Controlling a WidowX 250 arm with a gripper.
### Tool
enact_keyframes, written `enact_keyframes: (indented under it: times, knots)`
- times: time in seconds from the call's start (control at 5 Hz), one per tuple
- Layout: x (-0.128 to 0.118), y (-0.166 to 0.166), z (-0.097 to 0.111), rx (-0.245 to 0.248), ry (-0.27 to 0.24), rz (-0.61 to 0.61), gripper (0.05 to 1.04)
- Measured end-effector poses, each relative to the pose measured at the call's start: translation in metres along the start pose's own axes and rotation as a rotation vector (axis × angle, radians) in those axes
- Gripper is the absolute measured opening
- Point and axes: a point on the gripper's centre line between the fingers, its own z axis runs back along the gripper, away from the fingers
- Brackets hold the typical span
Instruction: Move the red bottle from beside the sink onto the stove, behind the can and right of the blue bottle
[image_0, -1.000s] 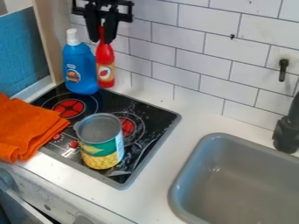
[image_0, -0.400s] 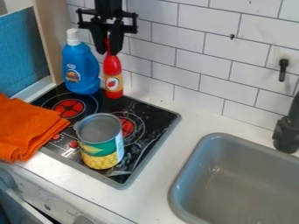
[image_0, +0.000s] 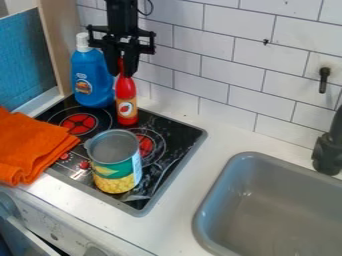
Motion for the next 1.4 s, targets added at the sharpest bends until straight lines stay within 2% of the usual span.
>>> enact_keyframes:
  times: [0.2, 0.4, 0.8, 1.0, 1.2, 1.4]
  knots:
    - [0.001, 0.004, 0.005, -0.002, 0.002, -0.012, 0.331]
    - [0.002, 0.016, 0.009, -0.017, -0.004, 0.015, 0.393]
    - [0.003, 0.015, 0.009, -0.043, -0.011, 0.029, 0.961]
    - [0.002, 0.014, 0.006, -0.045, -0.007, 0.027, 1.010]
    - [-0.004, 0.017, 0.019, -0.020, -0.029, 0.037, 1.004]
    - [-0.025, 0.016, 0.055, 0.083, -0.087, 0.055, 1.001]
